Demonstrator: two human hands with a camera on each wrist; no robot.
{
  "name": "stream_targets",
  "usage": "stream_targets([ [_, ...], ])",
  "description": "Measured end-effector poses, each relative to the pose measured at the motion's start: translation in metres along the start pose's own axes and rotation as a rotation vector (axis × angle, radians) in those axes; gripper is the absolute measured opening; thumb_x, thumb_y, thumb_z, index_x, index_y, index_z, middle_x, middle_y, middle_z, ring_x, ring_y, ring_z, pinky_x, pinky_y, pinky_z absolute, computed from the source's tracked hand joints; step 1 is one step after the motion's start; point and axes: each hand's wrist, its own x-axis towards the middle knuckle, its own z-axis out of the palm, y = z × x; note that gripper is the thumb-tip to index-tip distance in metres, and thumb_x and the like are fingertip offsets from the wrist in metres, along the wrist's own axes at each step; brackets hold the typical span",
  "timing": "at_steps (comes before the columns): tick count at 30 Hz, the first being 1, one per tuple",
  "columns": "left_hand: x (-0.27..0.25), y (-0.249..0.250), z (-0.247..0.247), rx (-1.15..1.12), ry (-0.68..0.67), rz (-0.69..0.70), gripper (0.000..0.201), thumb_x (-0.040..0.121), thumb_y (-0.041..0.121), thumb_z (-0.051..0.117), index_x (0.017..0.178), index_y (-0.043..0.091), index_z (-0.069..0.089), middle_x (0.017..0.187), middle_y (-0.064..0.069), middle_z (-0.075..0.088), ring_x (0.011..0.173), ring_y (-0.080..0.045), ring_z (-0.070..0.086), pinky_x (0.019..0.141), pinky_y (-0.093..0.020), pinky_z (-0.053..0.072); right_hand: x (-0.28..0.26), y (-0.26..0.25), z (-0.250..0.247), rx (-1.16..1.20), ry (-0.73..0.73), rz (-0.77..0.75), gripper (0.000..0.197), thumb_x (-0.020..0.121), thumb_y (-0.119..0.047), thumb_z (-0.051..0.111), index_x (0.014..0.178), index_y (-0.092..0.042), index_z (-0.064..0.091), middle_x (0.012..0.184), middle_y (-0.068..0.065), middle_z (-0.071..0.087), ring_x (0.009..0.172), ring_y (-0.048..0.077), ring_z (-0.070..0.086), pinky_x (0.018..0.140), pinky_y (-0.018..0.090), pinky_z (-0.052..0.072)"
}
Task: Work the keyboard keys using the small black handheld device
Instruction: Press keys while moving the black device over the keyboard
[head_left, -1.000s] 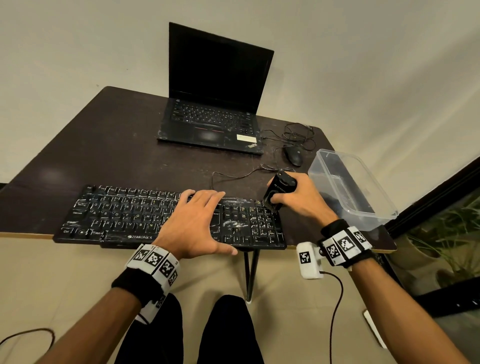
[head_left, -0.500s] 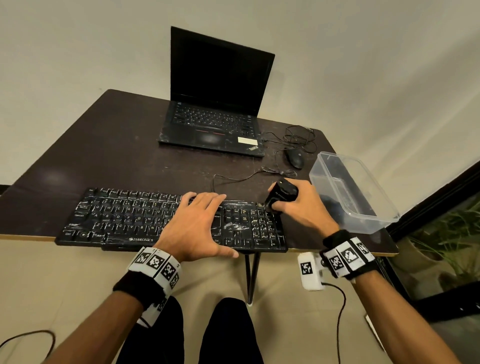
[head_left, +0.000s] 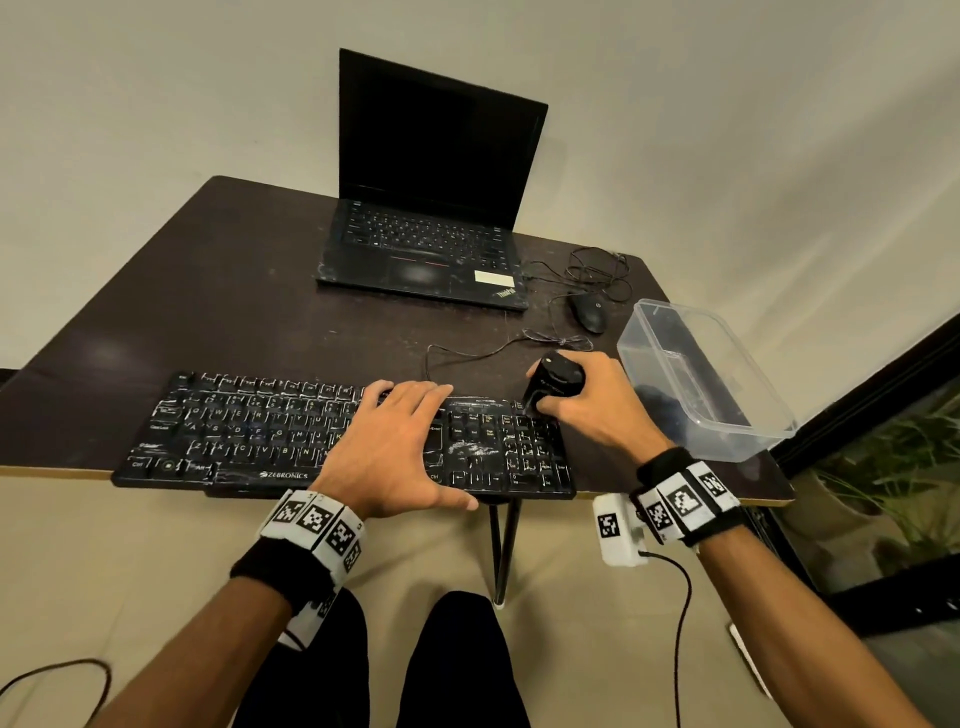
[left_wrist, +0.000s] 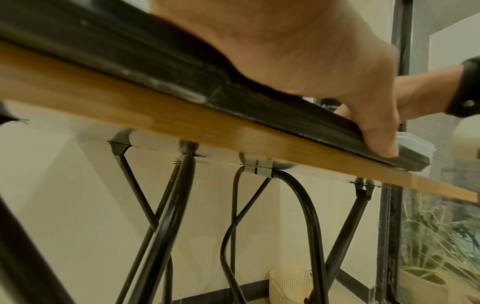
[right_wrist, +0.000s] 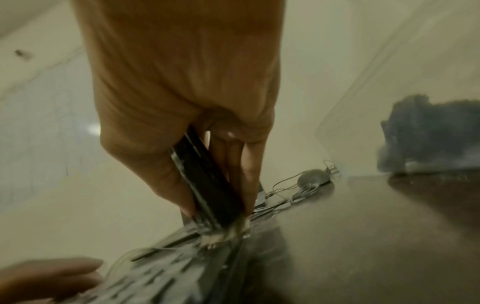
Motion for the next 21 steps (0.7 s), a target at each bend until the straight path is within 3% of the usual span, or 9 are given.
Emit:
stream_targets([
  [2,0.0,0.001,0.0,0.001,-0.002,0.004,0.143,0.056,0.108,0.048,0.166,0.02,0.023,0.167,0.003,0.034,0.154,-0.015,0.028,0.131,-0.043,0.007,0.002,-0.003,0.0,-0.025,0.041,-0.014,0.025,0.067,-0.029,0.077,0.092,-0.026,0.078,0.086,-0.01,0.079,0.087,0.015,0.076,0.086,0.046,0.062],
  [6,0.001,0.0,-0.001,0.007,-0.016,-0.001,0.142,0.056,0.108,0.046,0.166,0.021,0.021,0.168,0.004,0.032,0.155,-0.014,0.027,0.131,-0.044,0.006,0.001,-0.007,0.004,-0.026,-0.043,-0.062,0.027,0.074,-0.017,0.083,0.097,-0.029,0.079,0.092,-0.011,0.08,0.092,0.01,0.076,0.091,0.043,0.062],
  [10,0.0,0.001,-0.001,-0.001,-0.015,0.009,0.142,0.055,0.108,0.044,0.166,0.02,0.022,0.167,0.004,0.033,0.155,-0.014,0.027,0.131,-0.044,0.005,0.003,-0.007,0.002,-0.039,0.03,-0.044,0.024,0.071,-0.023,0.079,0.094,-0.026,0.078,0.089,-0.007,0.079,0.089,0.017,0.075,0.087,0.047,0.062],
  [13,0.0,0.001,-0.002,-0.017,-0.006,0.006,0.142,0.055,0.107,0.045,0.165,0.02,0.025,0.166,0.004,0.034,0.154,-0.015,0.028,0.131,-0.044,0.006,-0.003,-0.011,0.005,-0.03,-0.051,-0.093,0.026,0.076,-0.016,0.082,0.099,-0.029,0.079,0.093,-0.009,0.08,0.092,0.011,0.076,0.091,0.042,0.061],
  [17,-0.001,0.001,-0.001,-0.001,-0.01,0.007,0.141,0.057,0.107,0.048,0.166,0.02,0.023,0.168,0.003,0.033,0.155,-0.015,0.027,0.131,-0.044,0.006,0.0,-0.013,0.005,-0.063,0.024,-0.063,0.024,0.074,-0.018,0.079,0.097,-0.025,0.077,0.089,-0.006,0.08,0.09,0.018,0.075,0.089,0.046,0.061],
  [21,-0.001,0.002,-0.004,0.004,-0.017,-0.002,0.139,0.059,0.106,0.051,0.165,0.021,0.022,0.168,0.005,0.032,0.155,-0.014,0.025,0.131,-0.044,0.005,-0.003,-0.016,0.007,-0.04,-0.05,-0.085,0.026,0.075,-0.019,0.08,0.099,-0.028,0.078,0.092,-0.009,0.079,0.092,0.014,0.075,0.09,0.045,0.062],
])
